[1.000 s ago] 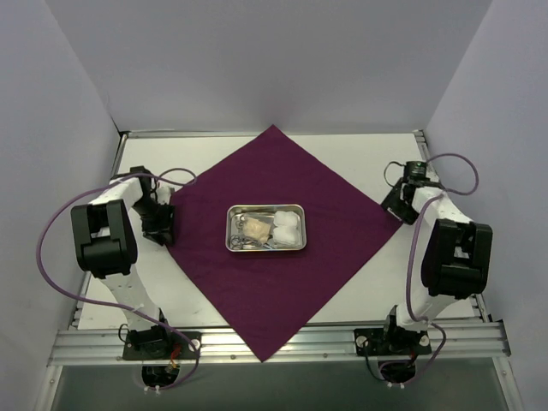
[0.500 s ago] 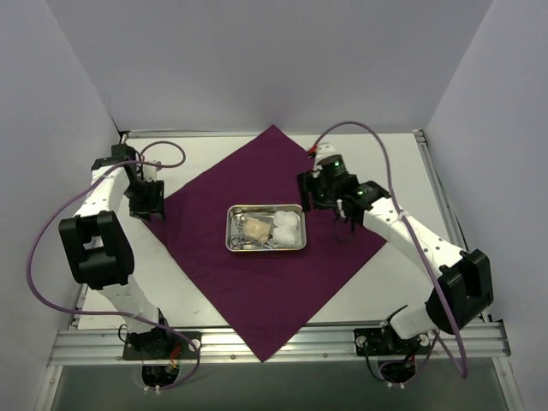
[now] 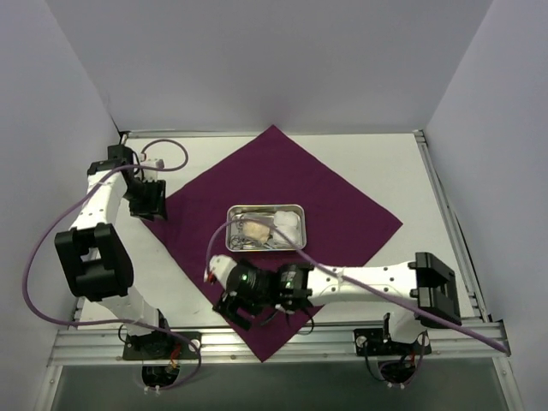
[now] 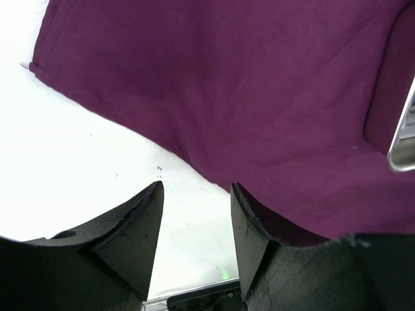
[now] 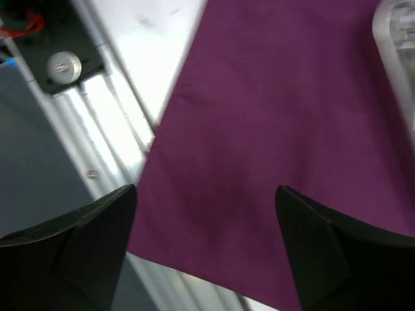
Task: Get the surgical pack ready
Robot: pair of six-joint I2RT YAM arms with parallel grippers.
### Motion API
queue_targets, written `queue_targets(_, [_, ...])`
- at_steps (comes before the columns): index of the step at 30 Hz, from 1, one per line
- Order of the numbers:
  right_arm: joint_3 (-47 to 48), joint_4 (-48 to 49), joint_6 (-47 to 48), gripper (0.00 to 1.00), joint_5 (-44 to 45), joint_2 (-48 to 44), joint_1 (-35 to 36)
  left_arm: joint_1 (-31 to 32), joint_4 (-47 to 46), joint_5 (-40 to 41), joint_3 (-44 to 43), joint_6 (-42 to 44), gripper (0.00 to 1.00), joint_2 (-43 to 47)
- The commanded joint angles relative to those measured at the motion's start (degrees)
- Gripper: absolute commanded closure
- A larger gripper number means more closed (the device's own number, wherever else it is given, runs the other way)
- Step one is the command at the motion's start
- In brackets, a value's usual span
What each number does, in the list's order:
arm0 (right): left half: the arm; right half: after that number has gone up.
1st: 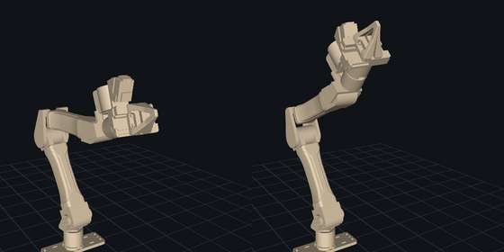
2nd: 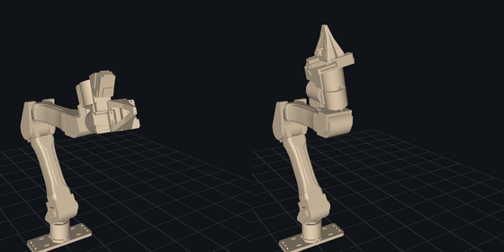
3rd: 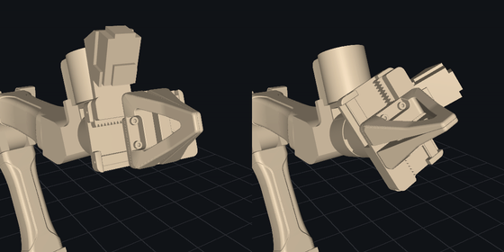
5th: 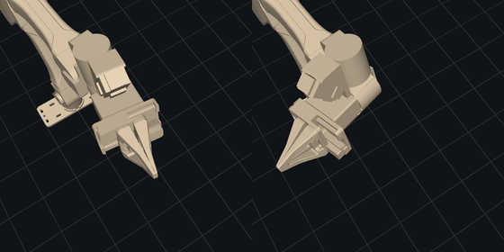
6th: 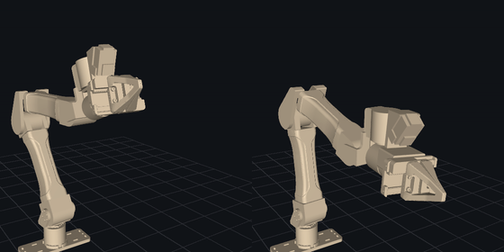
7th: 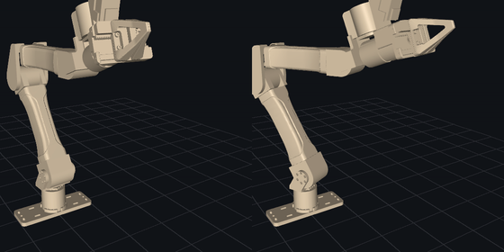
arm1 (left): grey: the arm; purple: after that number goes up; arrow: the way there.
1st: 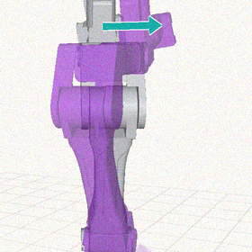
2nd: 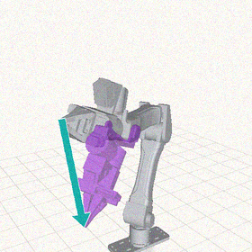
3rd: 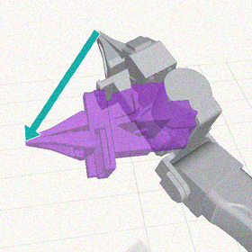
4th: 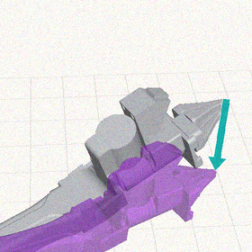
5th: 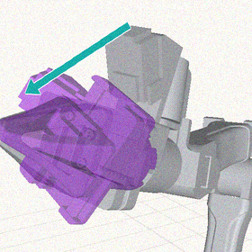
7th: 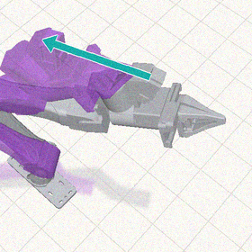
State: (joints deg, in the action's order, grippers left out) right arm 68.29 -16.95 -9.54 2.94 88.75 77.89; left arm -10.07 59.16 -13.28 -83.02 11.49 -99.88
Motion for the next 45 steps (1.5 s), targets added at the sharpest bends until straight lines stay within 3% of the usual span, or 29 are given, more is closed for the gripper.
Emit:
queue_targets(1, [-1.8,3.6,-7.8,0.14,3.8,2.8,6.4,0.1,-1.9,-2.4,4.1,3.6,0.45,7.0])
queue_targets(11, [-1.1,2.5,-22.8,0.22,7.6,17.9,14.0,0.4,-5.6,-7.6,11.4,2.6,0.44,13.2])
queue_targets(19, [5.9,-8.9,-30.8,0.32,21.2,24.6,16.8,0.7,-6.5,-8.7,13.5,3.0,0.44,14.9])
queue_targets(29, [-1.7,-9.8,-35.7,0.42,23.2,18.7,17.1,0.8,-7.2,-9.3,13.7,2.8,0.44,15.2])
queue_targets(34, [-3.1,-9.4,-35.3,0.62,23.5,16.7,16.7,0.7,-7.2,-9.6,13.6,2.8,0.44,14.4])
queue_targets(40, [-3.4,-10.2,-34.8,0.62,23.5,18.8,16.5,0.7,-7.1,-9.8,13.7,2.8,0.44,14.4])
queue_targets(44, [-1.7,-12.0,-34.1,0.81,25.2,19.5,16.5,0.7,-7.0,-10.0,13.7,2.8,0.44,14.4])
queue_targets(45, [-0.9,-13.1,-33.5,0.90,25.7,19.7,16.4,0.7,-6.9,-10.0,13.5,2.9,0.44,14.4])
